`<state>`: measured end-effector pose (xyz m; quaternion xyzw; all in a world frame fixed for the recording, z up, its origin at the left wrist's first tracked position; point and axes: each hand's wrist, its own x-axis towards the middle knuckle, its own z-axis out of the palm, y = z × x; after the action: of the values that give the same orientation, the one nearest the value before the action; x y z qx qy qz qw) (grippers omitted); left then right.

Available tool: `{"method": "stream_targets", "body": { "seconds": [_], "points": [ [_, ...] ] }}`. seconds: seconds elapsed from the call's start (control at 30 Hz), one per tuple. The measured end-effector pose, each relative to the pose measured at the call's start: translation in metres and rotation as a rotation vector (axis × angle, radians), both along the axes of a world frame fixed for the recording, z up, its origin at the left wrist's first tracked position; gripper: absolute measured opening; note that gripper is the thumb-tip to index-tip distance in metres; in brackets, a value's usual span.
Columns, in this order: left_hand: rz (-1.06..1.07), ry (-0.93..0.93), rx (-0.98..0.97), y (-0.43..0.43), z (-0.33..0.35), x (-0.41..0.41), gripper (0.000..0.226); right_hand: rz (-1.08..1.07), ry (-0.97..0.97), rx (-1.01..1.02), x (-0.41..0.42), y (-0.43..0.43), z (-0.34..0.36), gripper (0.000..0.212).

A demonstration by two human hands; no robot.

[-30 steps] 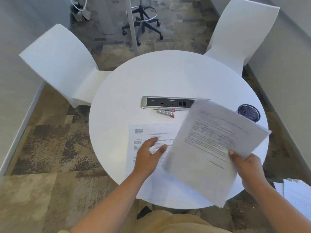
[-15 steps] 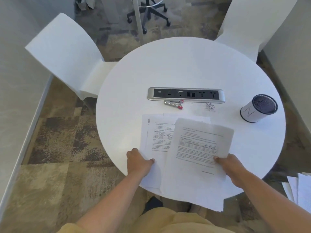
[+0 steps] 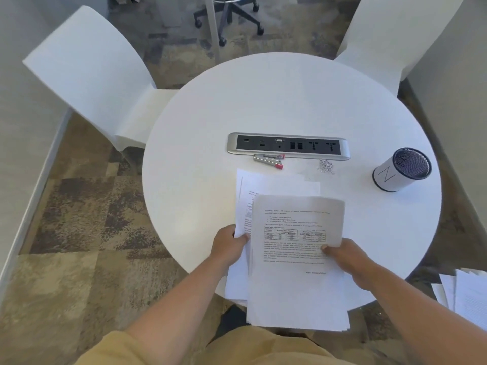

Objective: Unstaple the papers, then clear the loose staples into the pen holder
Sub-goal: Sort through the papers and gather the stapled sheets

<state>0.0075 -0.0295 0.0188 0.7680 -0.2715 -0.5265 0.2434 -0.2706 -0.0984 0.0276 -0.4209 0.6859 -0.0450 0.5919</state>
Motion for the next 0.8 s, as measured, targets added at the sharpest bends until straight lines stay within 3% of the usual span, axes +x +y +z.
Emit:
{"method": "stream_targets", "body": {
  "seconds": [0.13,0.23,0.4,0.47,0.57,0.7,0.8],
  "points": [
    [0.071,0.024,-0.029,0.000,-0.001,0.000,0.015,-0.017,-0.082,0.014,-0.013,0.002,0.007,0.021],
    [0.136,-0.037,-0.068,0.007,-0.005,0.013,0.031,-0.133,-0.119,-0.035,-0.028,0.006,0.015,0.018],
    [0.243,-0.143,-0.182,0.025,0.014,0.044,0.046,-0.316,-0.042,-0.176,-0.063,0.007,0.030,0.015],
    [0.289,-0.147,-0.231,0.029,0.031,0.055,0.040,-0.392,-0.026,-0.208,-0.076,0.005,0.038,0.017],
    [0.379,-0.008,-0.279,0.031,0.055,0.063,0.012,-0.482,0.021,-0.263,-0.109,0.003,0.030,0.029],
    [0.342,0.240,-0.346,0.031,0.090,0.062,0.028,-0.467,0.083,-0.397,-0.157,-0.014,-0.013,0.061],
    [0.313,0.335,-0.378,0.031,0.108,0.054,0.027,-0.484,0.119,-0.462,-0.110,-0.016,0.043,0.037]
  ]
}}
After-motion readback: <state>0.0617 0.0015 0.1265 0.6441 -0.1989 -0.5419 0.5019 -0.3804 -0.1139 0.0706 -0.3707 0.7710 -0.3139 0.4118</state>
